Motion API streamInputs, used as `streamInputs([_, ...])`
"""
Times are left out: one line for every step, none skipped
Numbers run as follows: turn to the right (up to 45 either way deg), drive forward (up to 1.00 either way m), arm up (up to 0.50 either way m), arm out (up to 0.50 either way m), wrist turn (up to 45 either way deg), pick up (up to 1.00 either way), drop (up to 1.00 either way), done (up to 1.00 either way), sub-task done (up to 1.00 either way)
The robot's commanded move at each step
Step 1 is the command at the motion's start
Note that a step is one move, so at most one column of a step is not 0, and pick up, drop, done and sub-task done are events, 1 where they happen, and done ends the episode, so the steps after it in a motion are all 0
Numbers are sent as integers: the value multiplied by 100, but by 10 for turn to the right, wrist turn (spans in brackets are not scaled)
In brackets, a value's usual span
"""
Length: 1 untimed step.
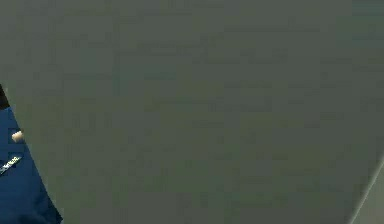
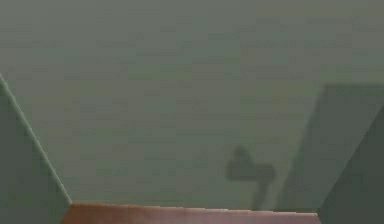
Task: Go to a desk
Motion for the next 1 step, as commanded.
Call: streamInputs([-450,0,0,0,0,0,0,0,0])
